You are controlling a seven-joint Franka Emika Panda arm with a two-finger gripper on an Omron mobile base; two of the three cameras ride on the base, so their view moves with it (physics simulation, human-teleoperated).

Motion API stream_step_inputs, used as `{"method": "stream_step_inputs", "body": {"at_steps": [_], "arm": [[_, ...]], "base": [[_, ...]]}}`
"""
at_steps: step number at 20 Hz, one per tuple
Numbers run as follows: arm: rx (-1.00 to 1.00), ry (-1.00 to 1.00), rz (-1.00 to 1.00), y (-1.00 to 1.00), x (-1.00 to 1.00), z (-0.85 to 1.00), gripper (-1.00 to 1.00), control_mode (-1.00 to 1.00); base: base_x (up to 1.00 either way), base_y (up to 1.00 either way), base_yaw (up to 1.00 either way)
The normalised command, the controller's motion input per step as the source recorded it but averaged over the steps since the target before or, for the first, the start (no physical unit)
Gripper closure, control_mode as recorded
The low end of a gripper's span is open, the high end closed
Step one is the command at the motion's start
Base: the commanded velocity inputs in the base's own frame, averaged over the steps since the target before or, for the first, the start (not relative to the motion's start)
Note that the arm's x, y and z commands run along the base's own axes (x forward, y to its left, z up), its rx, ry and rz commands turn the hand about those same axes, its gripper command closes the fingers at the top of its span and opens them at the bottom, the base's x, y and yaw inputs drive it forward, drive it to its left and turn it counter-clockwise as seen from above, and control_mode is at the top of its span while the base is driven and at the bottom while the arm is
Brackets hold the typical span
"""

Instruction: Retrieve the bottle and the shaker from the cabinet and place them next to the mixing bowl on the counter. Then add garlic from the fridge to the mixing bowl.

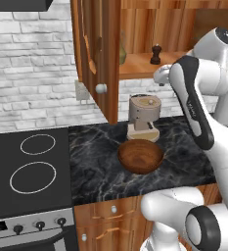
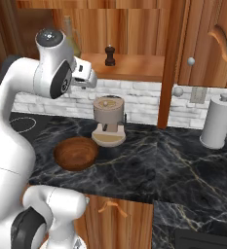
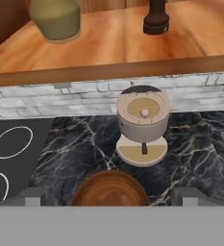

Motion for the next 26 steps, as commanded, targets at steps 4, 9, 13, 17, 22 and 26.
{"method": "stream_step_inputs", "body": {"at_steps": [4, 9, 13, 17, 22, 26], "arm": [[0.01, -0.07, -0.02, -0.06, 0.08, 0.28, -1.0, -1.0], [-0.03, -0.01, -0.04, 0.04, 0.35, 0.01, -1.0, -1.0], [0.0, -0.03, -0.13, -0.04, 0.26, 0.0, -1.0, -1.0], [0.0, 0.0, -0.18, -0.28, 0.41, 0.0, -1.0, -1.0], [-0.02, 0.03, -0.06, -0.07, 0.59, 0.04, -1.0, -1.0], [-0.04, 0.03, 0.01, -0.01, 0.52, 0.09, -1.0, -1.0]], "base": [[0.0, 0.0, 0.0], [0.0, 0.0, 0.0], [0.0, 0.0, 0.0], [0.0, 0.0, 0.0], [0.0, 0.0, 0.0], [0.0, 0.0, 0.0]]}}
